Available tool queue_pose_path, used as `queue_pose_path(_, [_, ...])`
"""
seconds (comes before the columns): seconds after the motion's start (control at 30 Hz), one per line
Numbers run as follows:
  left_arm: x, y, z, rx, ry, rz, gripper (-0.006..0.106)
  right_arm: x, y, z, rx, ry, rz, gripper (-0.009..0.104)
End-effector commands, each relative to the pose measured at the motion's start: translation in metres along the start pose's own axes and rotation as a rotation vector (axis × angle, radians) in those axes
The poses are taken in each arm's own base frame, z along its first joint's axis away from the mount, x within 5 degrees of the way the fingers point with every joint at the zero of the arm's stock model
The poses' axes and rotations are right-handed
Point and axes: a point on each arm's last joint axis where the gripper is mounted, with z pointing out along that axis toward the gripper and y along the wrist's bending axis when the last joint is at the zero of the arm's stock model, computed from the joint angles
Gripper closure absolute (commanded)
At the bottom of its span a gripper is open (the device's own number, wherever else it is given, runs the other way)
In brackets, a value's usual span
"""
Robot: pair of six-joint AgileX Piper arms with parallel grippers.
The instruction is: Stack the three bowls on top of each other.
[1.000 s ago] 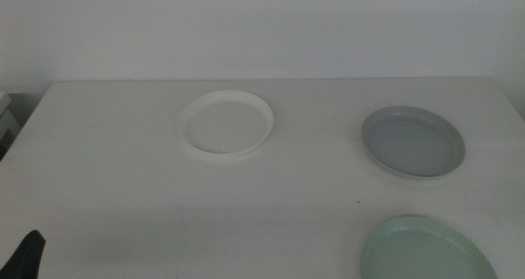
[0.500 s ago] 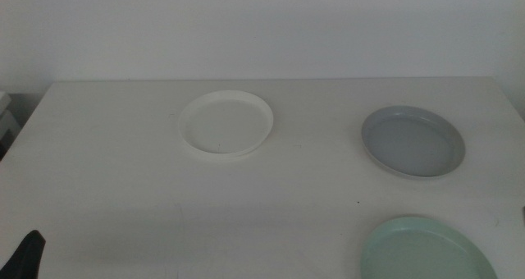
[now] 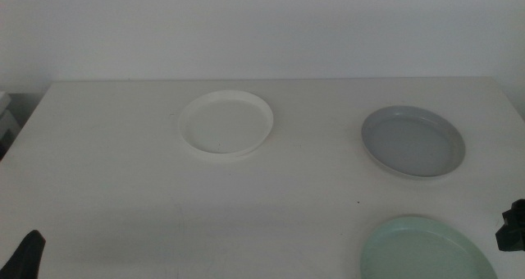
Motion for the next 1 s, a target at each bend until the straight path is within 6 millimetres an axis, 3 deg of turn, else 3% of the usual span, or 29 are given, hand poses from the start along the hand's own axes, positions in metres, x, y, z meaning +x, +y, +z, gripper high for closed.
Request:
queue_pose_path(0.0, [-0.009, -0.001, -0.002, 0.011, -0.094, -0.019, 0.002, -0.01, -0.007, 0.001, 0.006, -0.038, 0.026, 0.043])
queue_pose_path(0.47, [-0.009, -0.001, -0.002, 0.011, -0.094, -0.019, 0.002, -0.023, -0.02, 0.077, -0.011, 0.219, 0.039, 0.044])
queue_pose_path(0.67, [-0.009, -0.001, -0.002, 0.011, -0.094, -0.019, 0.002, -0.023, -0.022, 0.097, -0.017, 0.272, 0.064, 0.05])
queue_pose_path(0.8, [-0.009, -0.001, -0.002, 0.011, -0.094, -0.019, 0.002, -0.022, -0.022, 0.105, -0.023, 0.3, 0.074, 0.06])
queue_pose_path(0.97, [-0.009, -0.001, -0.002, 0.011, -0.094, -0.019, 0.002, -0.021, -0.022, 0.107, -0.03, 0.318, 0.083, 0.085])
